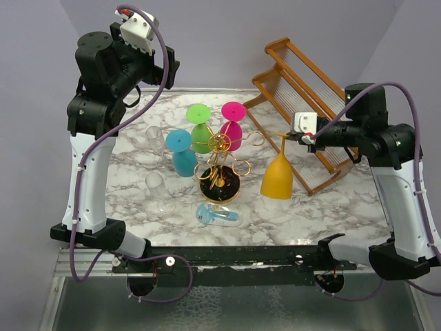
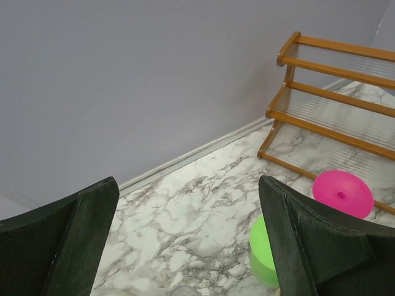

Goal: Place the wine glass upside down on the wine glass rack

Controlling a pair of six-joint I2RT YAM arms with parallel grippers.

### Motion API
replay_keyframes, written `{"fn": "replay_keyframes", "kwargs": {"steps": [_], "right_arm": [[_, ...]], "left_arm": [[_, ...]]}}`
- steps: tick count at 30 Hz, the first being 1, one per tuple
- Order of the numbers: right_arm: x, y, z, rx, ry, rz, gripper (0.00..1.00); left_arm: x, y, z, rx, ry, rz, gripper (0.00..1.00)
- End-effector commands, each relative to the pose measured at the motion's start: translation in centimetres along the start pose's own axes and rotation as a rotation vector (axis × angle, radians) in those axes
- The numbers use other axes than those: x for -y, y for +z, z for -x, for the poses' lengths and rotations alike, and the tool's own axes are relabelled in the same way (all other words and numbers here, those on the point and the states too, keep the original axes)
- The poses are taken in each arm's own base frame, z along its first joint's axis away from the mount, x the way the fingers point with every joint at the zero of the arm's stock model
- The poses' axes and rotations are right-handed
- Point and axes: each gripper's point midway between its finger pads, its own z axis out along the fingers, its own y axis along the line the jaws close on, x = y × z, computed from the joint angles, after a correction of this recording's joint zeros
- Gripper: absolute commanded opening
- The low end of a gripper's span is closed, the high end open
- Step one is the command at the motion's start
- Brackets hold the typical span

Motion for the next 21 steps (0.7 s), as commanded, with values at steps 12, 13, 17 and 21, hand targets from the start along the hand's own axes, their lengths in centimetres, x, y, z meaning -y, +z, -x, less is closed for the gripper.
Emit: {"fn": "replay_keyframes", "kwargs": {"steps": [12, 13, 17, 21], "right_arm": [[3.4, 3.6, 1.8, 0.02, -0.173, -0.039, 0.01], [3.6, 3.7, 1.8, 0.021, -0.183, -0.042, 0.01], [4.3, 4.2, 1.8, 0.026, -0.223, -0.058, 0.01], [4.2, 4.4, 2.5, 0.06, -0.258, -0.053, 0.01]], "left_arm": [[-2.1, -0.2, 1.6, 0.06, 0.052, 0.094, 0.99], [-2.2, -0.1, 1.6, 0.06, 0.054, 0.097, 0.99], [-2.4, 0.3, 1.1, 0.054, 0.059, 0.104, 0.99], [-2.5, 0.6, 1.1, 0.059, 0.059, 0.109, 0.99]]}}
